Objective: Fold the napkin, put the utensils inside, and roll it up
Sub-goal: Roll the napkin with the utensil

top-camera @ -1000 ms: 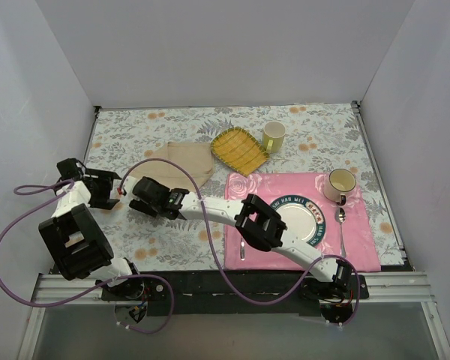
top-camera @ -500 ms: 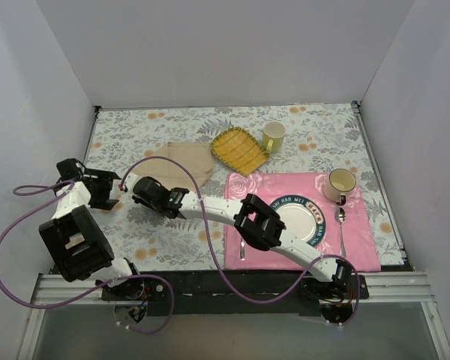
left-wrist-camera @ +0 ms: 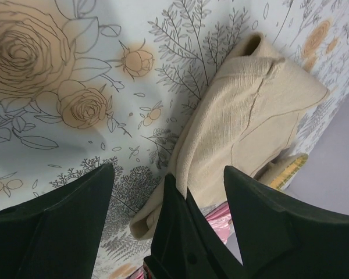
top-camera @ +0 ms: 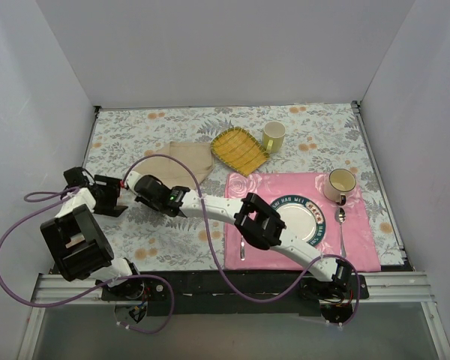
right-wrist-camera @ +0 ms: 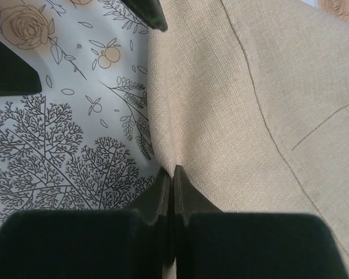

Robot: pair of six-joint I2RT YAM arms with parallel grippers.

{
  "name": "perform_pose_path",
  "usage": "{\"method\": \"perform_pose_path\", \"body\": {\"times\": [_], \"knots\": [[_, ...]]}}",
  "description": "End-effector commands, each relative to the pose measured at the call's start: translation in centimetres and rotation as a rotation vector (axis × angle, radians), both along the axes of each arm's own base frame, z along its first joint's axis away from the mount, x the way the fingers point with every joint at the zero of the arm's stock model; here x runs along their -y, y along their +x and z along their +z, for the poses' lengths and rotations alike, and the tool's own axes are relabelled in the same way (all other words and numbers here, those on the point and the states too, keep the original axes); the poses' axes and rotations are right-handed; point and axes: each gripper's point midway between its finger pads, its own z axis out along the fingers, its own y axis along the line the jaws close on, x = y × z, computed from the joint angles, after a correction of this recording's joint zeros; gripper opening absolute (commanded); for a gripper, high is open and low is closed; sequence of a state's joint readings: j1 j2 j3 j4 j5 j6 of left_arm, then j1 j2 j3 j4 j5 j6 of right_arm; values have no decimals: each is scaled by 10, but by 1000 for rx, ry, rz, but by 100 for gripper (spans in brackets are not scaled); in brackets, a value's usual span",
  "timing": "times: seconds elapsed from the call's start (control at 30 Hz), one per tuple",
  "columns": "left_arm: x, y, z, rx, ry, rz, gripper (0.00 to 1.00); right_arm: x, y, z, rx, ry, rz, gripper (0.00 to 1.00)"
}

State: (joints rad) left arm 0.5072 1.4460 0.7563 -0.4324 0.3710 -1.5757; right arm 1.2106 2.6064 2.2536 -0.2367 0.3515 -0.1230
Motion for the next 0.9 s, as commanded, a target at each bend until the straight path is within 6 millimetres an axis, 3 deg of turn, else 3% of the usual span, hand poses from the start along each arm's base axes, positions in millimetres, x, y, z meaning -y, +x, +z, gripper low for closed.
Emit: {"method": "perform_pose_path", "body": {"times": [0.0, 0.33, 0.37, 0.43, 0.47, 0.5, 0.63, 0.67, 0.73, 0.77, 0.87], "knots": [[17, 3, 3, 82, -31, -91, 76, -3, -7, 2, -163, 100, -31, 1], [33, 13, 3, 153, -55, -195, 76, 5, 7, 23, -237, 196, -79, 1], [33, 15, 7, 175, -51, -201, 76, 5, 9, 24, -231, 196, -69, 7], [32, 20, 15, 213, -38, -209, 77, 4, 6, 25, -235, 196, -53, 27], [30, 24, 22, 232, -20, -212, 76, 5, 7, 28, -235, 199, -51, 42], [28, 26, 25, 241, -11, -211, 76, 5, 5, 29, -242, 194, -46, 46], [17, 30, 29, 225, 41, -185, 75, 7, 0, 50, -277, 215, -37, 56], [12, 31, 29, 216, 67, -172, 74, 10, 1, 66, -278, 237, -35, 59], [8, 33, 31, 218, 81, -157, 74, 14, -4, 72, -316, 256, -33, 60], [8, 34, 31, 222, 83, -156, 72, 17, -2, 89, -317, 289, -33, 61], [4, 40, 30, 224, 89, -153, 68, 25, 0, 109, -356, 351, -33, 63]]}}
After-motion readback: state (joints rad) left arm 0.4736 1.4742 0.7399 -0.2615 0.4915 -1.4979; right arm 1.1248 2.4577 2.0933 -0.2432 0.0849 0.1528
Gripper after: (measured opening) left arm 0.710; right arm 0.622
